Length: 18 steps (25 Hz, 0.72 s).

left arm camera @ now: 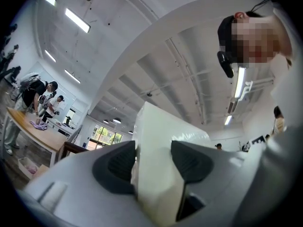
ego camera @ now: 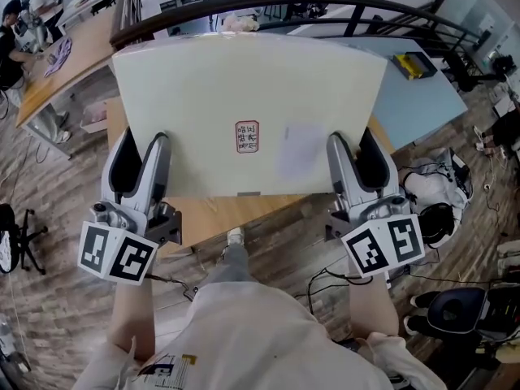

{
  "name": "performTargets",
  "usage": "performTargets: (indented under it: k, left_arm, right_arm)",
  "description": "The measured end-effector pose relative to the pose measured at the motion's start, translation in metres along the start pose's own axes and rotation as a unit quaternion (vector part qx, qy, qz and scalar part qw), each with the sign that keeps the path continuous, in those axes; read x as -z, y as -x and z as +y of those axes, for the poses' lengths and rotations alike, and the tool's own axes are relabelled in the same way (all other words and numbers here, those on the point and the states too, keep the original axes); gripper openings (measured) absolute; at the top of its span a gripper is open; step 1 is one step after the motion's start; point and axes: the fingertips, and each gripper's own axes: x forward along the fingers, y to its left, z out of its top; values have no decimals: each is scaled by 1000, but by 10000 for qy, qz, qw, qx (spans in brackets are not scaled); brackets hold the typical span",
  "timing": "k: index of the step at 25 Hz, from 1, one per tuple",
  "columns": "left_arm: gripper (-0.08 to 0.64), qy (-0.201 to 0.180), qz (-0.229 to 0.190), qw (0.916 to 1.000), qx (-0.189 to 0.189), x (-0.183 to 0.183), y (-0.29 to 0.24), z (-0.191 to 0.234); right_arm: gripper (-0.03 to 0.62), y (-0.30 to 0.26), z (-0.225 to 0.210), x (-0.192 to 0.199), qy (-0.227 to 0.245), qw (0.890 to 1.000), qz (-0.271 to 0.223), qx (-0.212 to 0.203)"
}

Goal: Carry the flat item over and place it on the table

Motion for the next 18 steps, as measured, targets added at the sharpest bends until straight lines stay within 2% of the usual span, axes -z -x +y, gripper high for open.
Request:
performTargets:
  k: [5,14,18]
  left_arm:
    - [225,88,80,9999,-38,13,-44,38]
    - [225,281,223,9994,-27,19,-143,132]
    - [225,268,280,9992,-25,33,-165,154]
  right_arm:
    - [210,-57,-12,15,-25,9999,143,-10]
    - [210,-188,-26,29,2,9995,320,84]
    - [210,-217,-33,48,-73,9991,408,108]
